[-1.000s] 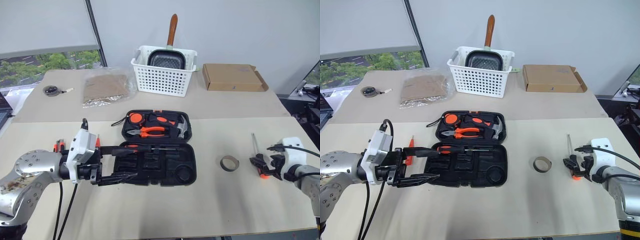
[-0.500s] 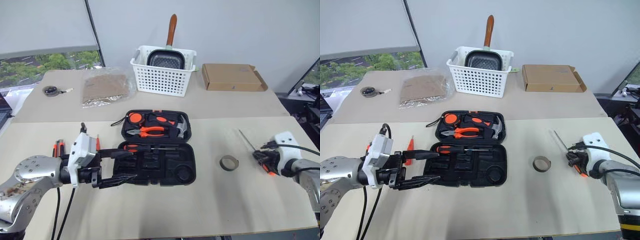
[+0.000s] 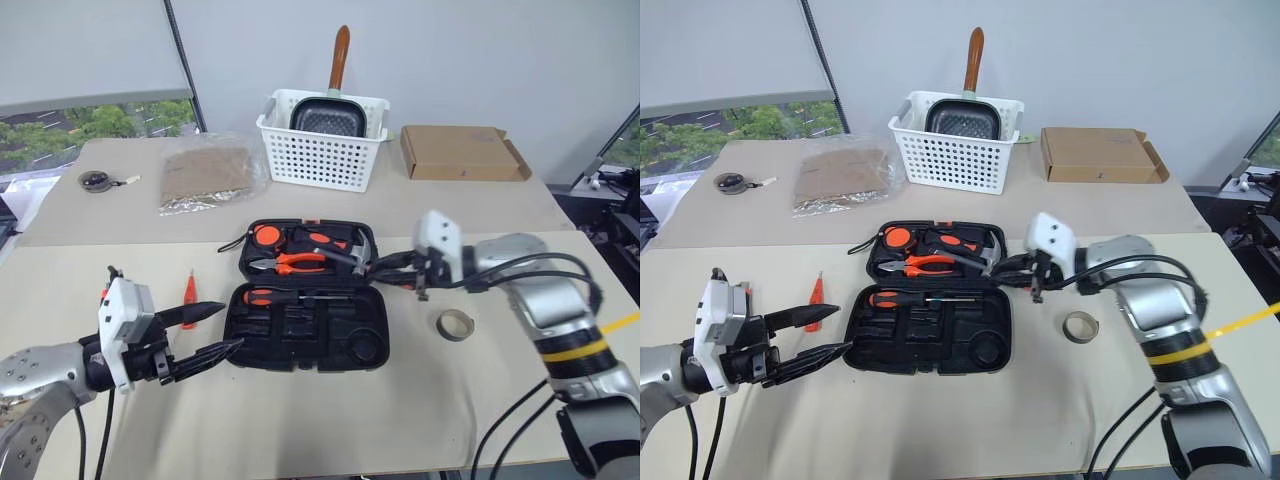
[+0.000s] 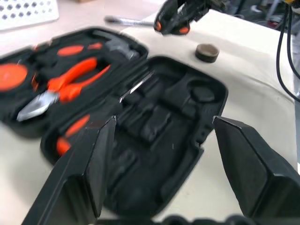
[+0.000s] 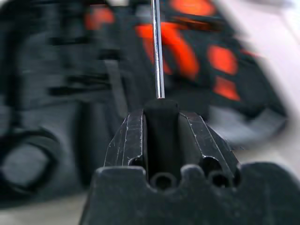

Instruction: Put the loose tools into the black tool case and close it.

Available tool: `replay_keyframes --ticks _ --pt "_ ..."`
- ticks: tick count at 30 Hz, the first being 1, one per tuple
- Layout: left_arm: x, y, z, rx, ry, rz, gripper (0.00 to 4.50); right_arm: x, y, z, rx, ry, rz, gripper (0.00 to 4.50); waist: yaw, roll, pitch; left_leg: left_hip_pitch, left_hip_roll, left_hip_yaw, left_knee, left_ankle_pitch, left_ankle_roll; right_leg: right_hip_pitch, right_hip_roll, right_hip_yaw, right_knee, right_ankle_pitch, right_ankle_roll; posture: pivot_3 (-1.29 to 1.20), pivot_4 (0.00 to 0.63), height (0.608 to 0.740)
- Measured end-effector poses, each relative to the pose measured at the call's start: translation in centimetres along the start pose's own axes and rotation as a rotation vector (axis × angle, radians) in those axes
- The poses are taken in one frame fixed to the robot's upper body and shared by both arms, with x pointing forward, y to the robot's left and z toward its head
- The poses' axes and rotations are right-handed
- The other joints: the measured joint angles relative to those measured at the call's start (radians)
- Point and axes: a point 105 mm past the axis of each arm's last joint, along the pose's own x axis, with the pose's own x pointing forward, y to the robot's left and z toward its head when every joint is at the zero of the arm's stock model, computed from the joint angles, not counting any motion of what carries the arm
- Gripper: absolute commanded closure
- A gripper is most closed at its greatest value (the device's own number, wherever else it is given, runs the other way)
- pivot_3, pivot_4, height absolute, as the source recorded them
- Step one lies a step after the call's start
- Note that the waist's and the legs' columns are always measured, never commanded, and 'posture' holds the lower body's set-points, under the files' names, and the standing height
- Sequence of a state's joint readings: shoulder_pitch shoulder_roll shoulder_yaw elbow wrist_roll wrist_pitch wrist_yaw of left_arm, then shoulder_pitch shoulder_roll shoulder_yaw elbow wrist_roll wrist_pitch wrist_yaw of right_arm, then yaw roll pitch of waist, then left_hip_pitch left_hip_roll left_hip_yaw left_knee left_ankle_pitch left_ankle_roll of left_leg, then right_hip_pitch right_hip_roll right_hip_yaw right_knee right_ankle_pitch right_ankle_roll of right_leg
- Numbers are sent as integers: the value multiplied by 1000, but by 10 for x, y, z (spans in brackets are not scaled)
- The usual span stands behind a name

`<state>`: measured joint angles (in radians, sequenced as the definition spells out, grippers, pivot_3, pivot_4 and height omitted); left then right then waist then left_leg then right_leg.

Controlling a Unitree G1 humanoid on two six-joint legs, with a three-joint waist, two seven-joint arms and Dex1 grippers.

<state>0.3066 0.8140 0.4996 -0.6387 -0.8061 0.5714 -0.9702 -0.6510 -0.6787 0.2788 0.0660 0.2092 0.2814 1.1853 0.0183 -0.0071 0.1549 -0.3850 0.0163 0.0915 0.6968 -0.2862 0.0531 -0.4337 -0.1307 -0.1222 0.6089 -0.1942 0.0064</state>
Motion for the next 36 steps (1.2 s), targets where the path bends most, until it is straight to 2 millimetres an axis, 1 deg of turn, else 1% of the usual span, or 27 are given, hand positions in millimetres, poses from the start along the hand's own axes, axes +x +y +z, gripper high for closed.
replay_keyframes --ticks 1,3,4,7,12,18,25,29,30,34,36 --pt "-6 -2 -3 -10 8 27 959 10 0 -1 -43 13 41 3879 -2 0 0 0 0 1 0 0 0 0 0 1 -1 0 0 0 150 700" --pt "-8 -3 -4 -15 10 40 959 15 1 -2 -63 21 66 3879 -7 -1 0 0 0 1 0 0 1 0 -1 2 -1 1 -1 0 150 700" --pt "-13 -5 -6 -21 17 60 959 23 2 -5 -79 32 93 3879 -9 -1 -1 1 0 1 0 0 0 0 0 1 0 1 -1 0 150 700" --pt "-14 -7 -6 -14 22 70 959 30 3 -3 -124 44 130 3879 -6 -1 -1 2 1 -1 0 1 -2 0 1 0 2 0 -3 0 150 700" --pt "-12 -8 -2 1 15 84 959 44 8 3 -131 23 150 3879 -10 -2 -1 4 3 -2 -1 2 -4 0 2 -1 4 0 -4 0 150 700" --pt "-11 -9 1 9 8 79 959 50 14 10 -60 32 175 3879 -16 -2 -1 4 10 -1 -1 1 -3 -1 9 0 3 2 -8 0 150 700" --pt "-11 -7 4 29 8 73 959 56 23 19 -39 22 200 3879 -15 -1 -1 1 17 0 -1 3 -7 -5 18 -1 4 3 -14 0 150 700" --pt "-11 -4 4 27 4 77 959 62 28 35 17 -26 195 3879 -16 -1 -1 1 18 0 -2 4 -9 -6 19 -1 4 4 -16 0 150 700" --pt "-11 -3 4 28 4 78 959 63 28 36 25 -28 192 3879 -16 -1 -1 1 18 0 -2 4 -9 -6 19 -1 4 4 -16 0 150 700" --pt "-11 -2 1 29 15 80 959 66 25 34 57 -15 151 3879 -11 -1 -1 1 18 0 -1 3 -8 -6 19 -1 3 5 -16 0 150 700" --pt "-10 -2 0 32 12 77 959 70 27 30 64 -7 147 3879 -10 -1 -1 0 18 1 -1 3 -8 -6 19 0 3 5 -16 0 150 700"
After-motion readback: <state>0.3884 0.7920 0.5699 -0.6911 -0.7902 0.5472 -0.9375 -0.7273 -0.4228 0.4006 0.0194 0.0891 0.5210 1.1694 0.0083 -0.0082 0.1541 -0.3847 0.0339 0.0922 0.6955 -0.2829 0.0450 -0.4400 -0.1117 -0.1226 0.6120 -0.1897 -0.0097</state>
